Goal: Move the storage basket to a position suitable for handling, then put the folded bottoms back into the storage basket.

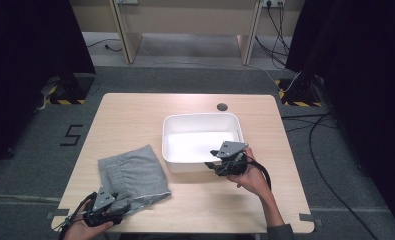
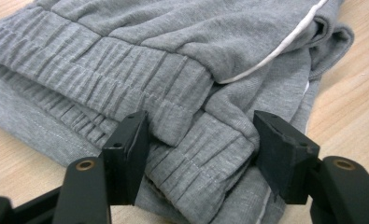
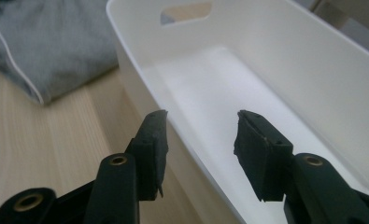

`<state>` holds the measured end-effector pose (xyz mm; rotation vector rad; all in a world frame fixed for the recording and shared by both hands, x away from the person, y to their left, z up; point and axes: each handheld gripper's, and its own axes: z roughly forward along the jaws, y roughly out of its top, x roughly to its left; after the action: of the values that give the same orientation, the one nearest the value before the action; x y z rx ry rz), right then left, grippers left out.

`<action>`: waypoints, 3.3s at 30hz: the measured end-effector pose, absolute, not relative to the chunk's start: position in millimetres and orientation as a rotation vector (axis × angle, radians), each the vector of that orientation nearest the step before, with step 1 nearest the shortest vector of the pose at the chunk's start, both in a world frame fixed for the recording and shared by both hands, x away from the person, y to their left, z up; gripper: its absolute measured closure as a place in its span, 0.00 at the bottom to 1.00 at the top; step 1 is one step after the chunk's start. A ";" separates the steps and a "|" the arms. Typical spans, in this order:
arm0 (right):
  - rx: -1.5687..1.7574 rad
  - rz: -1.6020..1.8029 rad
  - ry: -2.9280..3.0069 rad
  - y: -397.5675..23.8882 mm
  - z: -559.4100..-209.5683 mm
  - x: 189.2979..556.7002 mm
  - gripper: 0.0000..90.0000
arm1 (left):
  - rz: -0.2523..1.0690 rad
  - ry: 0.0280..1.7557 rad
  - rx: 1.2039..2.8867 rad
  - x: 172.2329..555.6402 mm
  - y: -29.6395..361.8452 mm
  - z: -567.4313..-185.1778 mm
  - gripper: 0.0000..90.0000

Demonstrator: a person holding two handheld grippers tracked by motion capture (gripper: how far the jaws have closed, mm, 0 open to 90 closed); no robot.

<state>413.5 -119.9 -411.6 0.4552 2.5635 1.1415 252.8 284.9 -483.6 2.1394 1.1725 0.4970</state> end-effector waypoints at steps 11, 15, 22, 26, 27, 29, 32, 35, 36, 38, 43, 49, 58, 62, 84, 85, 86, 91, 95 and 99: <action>0.811 1.334 2.365 -115.1 -399.5 357.3 0.43 | 0.497 1.169 2.139 252.6 285.3 -483.8 0.41; 0.834 1.322 2.379 -114.5 -406.8 340.0 0.42 | 0.498 1.167 2.136 252.3 285.3 -484.2 0.41; 0.903 1.235 2.441 -108.1 -433.6 322.6 0.37 | 0.497 1.169 2.138 252.4 285.3 -484.0 0.41; 0.929 1.238 2.465 -103.8 -444.3 320.7 0.36 | 0.496 1.167 2.139 252.8 285.7 -484.0 0.41; 0.954 1.249 2.482 -100.0 -449.4 321.0 0.35 | 0.492 1.167 2.141 253.2 286.1 -483.8 0.41; 0.956 1.261 2.490 -95.9 -453.1 321.5 0.34 | 0.485 1.166 2.140 253.8 286.4 -483.8 0.41; 0.960 1.269 2.509 -91.4 -457.8 321.8 0.33 | 0.478 1.165 2.145 254.8 286.5 -483.4 0.41; 0.969 1.268 2.521 -89.0 -461.6 323.4 0.33 | 0.475 1.171 2.143 255.2 286.4 -483.4 0.41; 0.972 1.240 2.514 -85.1 -464.9 325.7 0.31 | 0.474 1.174 2.145 255.7 286.0 -483.3 0.41; 0.975 1.254 2.518 -81.2 -466.2 327.7 0.31 | 0.473 1.174 2.147 256.0 285.6 -483.2 0.40; 0.917 1.271 2.554 -63.4 -463.9 329.5 0.31 | 0.471 1.171 2.153 256.6 285.6 -482.9 0.40; 0.887 1.275 2.583 -48.7 -464.5 329.3 0.31 | 0.475 1.164 2.152 255.7 286.4 -483.3 0.40; 0.861 1.304 2.586 -36.8 -463.5 333.1 0.32 | 0.479 1.166 2.156 255.6 285.4 -482.9 0.40; 0.838 1.321 2.586 -28.0 -462.7 335.2 0.34 | 0.485 1.159 2.159 255.0 285.2 -483.1 0.40; 0.608 1.156 2.702 13.0 -490.2 322.0 0.61 | 0.547 1.104 2.195 233.8 271.9 -480.6 0.46; 0.598 1.167 2.714 9.7 -490.2 319.3 0.61 | 0.541 1.097 2.197 231.0 270.9 -480.4 0.46; 0.598 1.167 2.714 9.7 -490.2 319.3 0.61 | 0.541 1.097 2.197 231.0 270.9 -480.4 0.46; 0.607 1.198 2.746 -8.3 -482.6 309.0 0.61 | 0.522 1.086 2.192 220.4 269.1 -479.9 0.46; 0.660 1.248 2.673 -18.5 -468.8 311.2 0.55 | 0.441 1.112 2.131 222.7 278.2 -477.3 0.45; 0.751 1.337 2.615 -15.9 -457.0 325.4 0.44 | 0.421 1.123 2.033 223.1 290.7 -464.9 0.45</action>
<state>325.4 -15.9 -457.0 0.7509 2.6150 1.3369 223.1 290.7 -464.9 2.0335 1.1235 0.4209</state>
